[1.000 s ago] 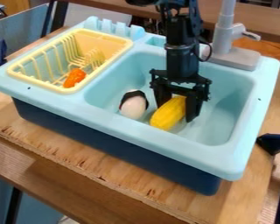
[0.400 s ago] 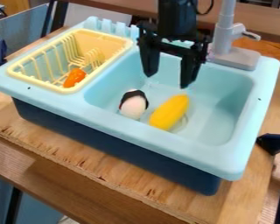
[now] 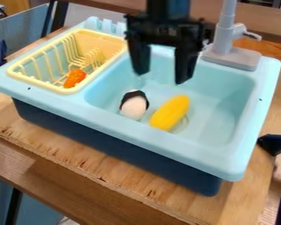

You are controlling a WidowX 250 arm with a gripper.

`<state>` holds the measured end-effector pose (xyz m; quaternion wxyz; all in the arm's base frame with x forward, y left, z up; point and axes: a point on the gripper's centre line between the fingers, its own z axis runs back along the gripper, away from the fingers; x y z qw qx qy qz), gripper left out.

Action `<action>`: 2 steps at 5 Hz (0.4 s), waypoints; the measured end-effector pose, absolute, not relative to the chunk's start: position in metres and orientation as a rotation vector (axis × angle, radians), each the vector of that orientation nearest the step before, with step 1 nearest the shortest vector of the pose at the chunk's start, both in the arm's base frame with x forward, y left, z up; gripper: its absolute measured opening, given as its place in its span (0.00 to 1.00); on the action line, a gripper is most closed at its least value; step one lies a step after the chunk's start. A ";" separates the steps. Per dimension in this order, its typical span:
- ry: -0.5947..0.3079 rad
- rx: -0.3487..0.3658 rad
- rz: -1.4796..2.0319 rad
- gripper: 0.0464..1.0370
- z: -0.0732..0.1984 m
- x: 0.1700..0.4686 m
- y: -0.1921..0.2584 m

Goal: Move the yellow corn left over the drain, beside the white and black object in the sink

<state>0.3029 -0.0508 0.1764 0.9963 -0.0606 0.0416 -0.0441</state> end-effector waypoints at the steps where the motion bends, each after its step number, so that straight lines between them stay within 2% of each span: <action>1: 0.082 -0.128 -0.077 0.96 0.177 0.304 -0.047; 2: 0.084 -0.128 -0.074 0.96 0.177 0.303 -0.048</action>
